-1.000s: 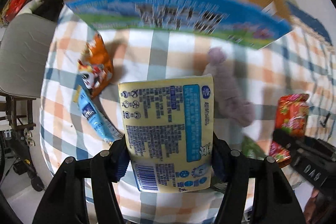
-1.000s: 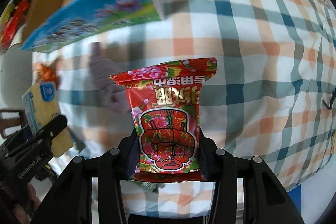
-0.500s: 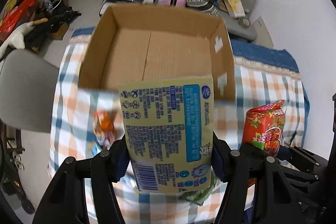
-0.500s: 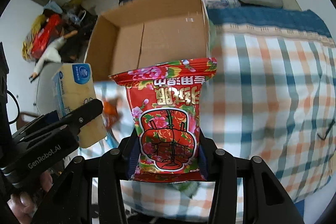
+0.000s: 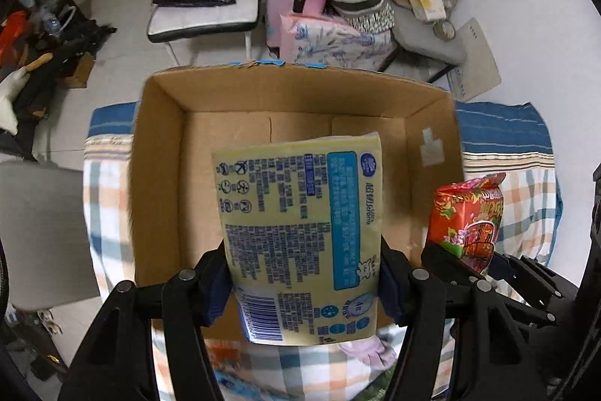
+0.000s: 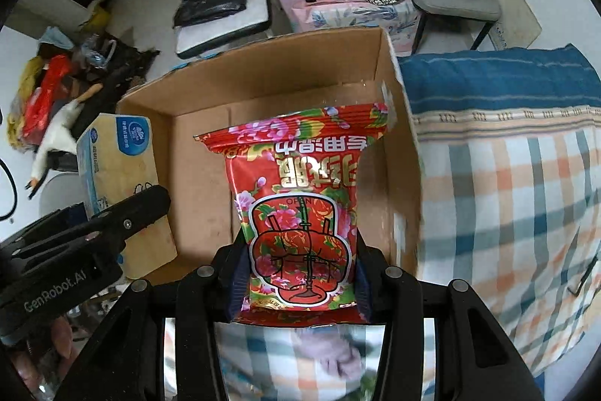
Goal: Organize soft objects
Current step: 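Carry both items into the cardboard box and open both tools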
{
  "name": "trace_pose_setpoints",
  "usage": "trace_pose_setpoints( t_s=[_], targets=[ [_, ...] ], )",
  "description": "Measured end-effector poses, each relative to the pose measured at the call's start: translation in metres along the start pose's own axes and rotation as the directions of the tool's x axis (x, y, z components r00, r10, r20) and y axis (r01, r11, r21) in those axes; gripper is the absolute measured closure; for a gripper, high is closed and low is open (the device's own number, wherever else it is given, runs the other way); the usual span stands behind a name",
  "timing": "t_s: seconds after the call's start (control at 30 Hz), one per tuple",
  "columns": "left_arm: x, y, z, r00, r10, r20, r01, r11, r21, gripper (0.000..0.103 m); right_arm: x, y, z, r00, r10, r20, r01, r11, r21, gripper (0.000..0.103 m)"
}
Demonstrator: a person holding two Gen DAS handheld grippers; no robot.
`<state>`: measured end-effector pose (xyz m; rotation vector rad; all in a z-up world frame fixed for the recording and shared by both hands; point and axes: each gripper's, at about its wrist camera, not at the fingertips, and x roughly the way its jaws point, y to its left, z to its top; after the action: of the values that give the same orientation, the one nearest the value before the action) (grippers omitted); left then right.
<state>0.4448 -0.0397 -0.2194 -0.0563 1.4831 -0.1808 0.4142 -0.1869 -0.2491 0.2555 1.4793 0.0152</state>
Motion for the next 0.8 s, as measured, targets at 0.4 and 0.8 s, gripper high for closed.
trace_pose_setpoints(
  t_s=[0.4,0.8],
  targets=[
    [0.097,0.009,0.062,0.971,-0.08,-0.224,0.081,0.997,-0.005,0.042,0.088,0.012,0.074,0.99,-0.099,-0.102,0.098,0.995,-0.018,0.055],
    [0.119,0.008,0.072,0.965,-0.056,-0.255,0.055,0.998,-0.012,0.041,0.118,0.01,0.09,0.982,-0.132,-0.138,0.129,0.991,-0.033,0.041]
  ],
)
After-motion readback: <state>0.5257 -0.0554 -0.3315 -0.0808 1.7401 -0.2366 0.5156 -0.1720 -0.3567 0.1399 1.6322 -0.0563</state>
